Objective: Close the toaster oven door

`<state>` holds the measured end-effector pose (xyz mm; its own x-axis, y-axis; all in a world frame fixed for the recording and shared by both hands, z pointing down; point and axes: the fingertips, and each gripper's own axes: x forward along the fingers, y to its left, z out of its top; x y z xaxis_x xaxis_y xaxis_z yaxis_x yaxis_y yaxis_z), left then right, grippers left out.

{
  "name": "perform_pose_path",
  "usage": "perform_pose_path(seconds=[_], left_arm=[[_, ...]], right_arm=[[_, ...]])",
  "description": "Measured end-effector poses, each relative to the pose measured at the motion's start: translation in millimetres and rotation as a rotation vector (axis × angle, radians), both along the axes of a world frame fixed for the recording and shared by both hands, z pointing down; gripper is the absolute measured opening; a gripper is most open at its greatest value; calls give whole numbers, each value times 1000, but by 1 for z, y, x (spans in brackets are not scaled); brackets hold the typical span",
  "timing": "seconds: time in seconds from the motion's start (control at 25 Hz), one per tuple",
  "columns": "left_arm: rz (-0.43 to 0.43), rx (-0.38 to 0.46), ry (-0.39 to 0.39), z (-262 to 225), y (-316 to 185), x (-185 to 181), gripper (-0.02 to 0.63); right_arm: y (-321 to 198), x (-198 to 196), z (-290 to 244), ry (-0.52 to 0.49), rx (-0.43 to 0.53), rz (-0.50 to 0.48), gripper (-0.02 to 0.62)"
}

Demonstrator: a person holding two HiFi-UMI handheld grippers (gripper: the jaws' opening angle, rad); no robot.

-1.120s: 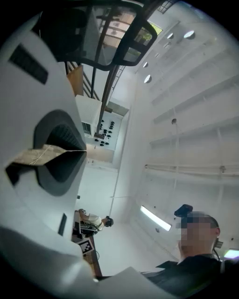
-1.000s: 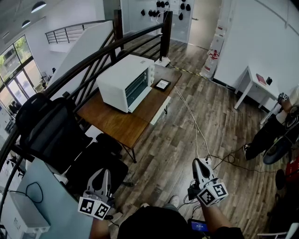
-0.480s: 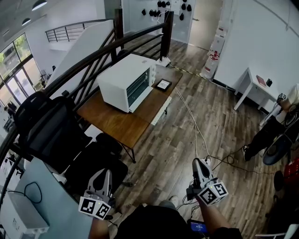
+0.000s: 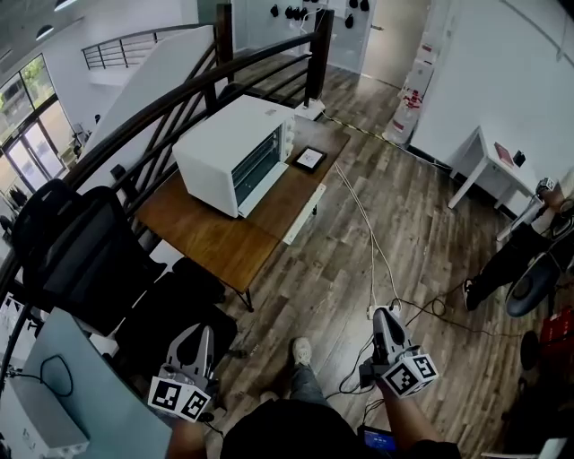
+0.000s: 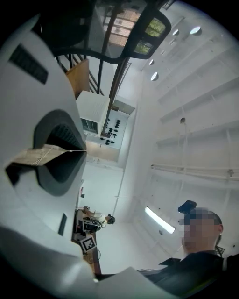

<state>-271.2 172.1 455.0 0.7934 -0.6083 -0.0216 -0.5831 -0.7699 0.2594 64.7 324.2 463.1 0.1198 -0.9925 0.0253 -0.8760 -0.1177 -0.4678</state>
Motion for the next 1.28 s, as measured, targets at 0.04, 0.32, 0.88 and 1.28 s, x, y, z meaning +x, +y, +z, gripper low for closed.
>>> perform_pose_path(seconds=[0.04,0.32,0.88,1.28], left_arm=[[-8,1,-4,0,-7,5,15],[-51,20,-10,-10,-59,48,15],[-108,14,-23,-8,-141,146,15],[-36,-15,-120,25,-169,199,15]], right_arm=[[-9,6,2,-6,-1,-3,-1],[-87,58,-4,-9,17,-63,-2],[-183,159,-9,-21,34,-150,-2],[-235,179,35,-91,-55,-189,-2]])
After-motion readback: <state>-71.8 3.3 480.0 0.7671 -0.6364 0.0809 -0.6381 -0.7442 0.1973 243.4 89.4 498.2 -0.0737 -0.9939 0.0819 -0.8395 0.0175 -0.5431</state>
